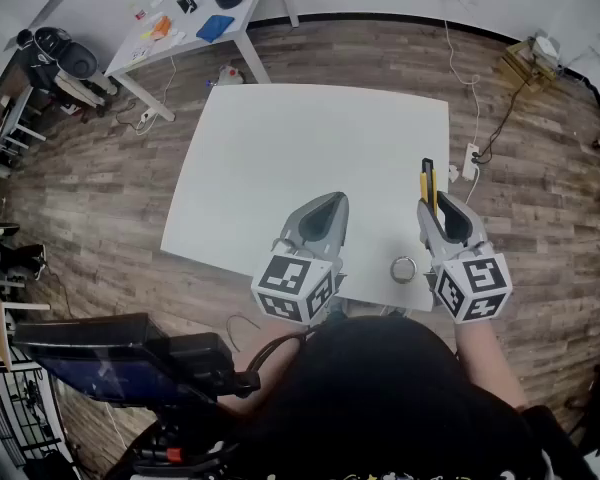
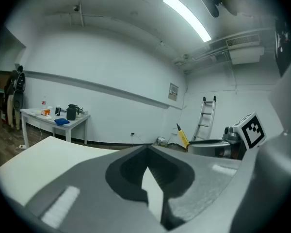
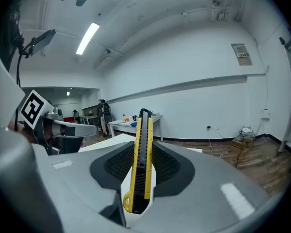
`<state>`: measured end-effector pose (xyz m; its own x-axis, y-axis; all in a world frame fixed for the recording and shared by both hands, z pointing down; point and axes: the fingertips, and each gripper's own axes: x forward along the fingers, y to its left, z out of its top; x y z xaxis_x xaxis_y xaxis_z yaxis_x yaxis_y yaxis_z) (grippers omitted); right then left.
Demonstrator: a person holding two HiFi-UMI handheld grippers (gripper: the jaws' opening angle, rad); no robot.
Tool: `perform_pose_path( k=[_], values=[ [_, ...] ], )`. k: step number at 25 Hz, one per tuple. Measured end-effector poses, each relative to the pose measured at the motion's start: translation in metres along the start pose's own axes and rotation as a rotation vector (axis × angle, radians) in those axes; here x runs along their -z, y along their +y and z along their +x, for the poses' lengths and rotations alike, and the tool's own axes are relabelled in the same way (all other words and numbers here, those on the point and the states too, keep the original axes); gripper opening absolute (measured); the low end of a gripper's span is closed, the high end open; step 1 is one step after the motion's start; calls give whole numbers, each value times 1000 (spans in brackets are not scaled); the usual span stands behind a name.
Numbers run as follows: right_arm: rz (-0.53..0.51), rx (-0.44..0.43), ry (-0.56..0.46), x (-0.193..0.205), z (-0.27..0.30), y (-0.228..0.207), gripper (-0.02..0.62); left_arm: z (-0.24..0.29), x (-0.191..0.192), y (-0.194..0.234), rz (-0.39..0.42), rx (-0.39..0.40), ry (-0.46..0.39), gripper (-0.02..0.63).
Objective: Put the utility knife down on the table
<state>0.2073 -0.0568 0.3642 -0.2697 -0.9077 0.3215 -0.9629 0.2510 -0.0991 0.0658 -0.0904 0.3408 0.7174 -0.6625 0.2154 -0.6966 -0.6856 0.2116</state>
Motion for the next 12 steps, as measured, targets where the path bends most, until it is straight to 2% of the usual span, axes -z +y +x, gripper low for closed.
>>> perform_pose_path(
  k=[12],
  values=[
    [-3, -36, 41, 13, 20, 2, 137, 9, 6, 12, -19, -15, 4, 0]
  ],
)
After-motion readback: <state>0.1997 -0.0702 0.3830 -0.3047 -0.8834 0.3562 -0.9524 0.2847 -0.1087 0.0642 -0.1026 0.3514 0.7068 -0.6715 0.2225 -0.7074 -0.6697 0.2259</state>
